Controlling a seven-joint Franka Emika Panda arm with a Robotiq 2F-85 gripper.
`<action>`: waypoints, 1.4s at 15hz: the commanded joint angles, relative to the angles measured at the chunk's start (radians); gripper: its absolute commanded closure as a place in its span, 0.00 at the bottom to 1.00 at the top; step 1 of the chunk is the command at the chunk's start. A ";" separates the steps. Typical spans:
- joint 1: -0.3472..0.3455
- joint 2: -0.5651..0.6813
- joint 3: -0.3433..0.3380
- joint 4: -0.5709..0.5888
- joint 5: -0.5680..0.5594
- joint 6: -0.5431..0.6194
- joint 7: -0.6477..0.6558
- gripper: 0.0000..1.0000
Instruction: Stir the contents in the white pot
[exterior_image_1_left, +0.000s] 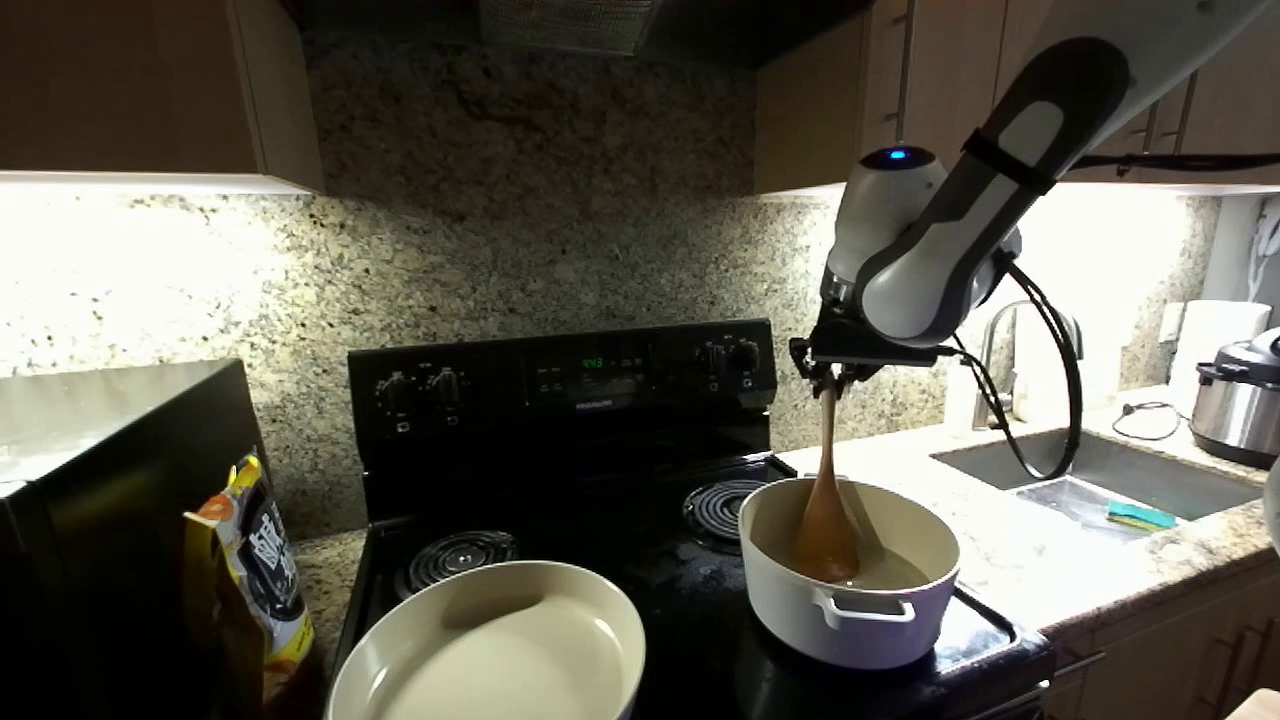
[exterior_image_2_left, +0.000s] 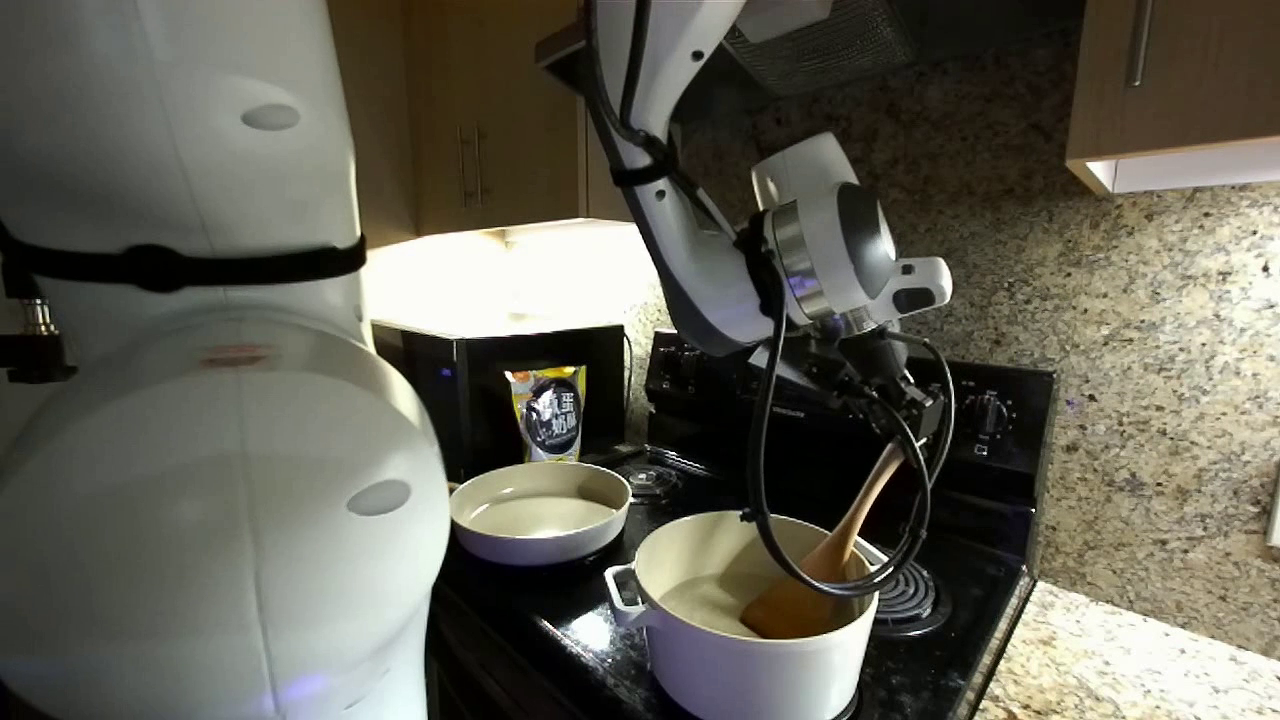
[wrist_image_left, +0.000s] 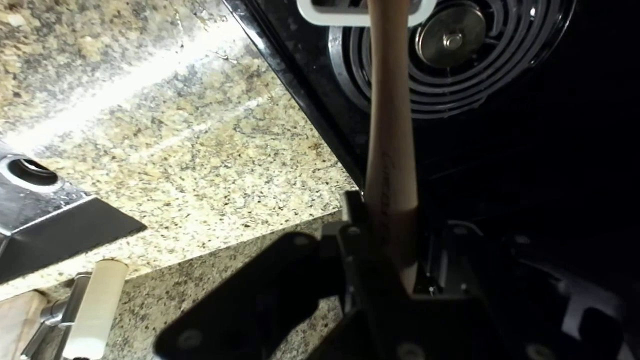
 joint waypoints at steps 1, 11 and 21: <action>0.028 0.035 -0.010 -0.009 0.068 0.059 -0.075 0.93; 0.067 0.053 -0.006 0.007 0.230 -0.099 -0.226 0.93; 0.043 0.039 -0.026 0.015 0.149 -0.092 -0.111 0.93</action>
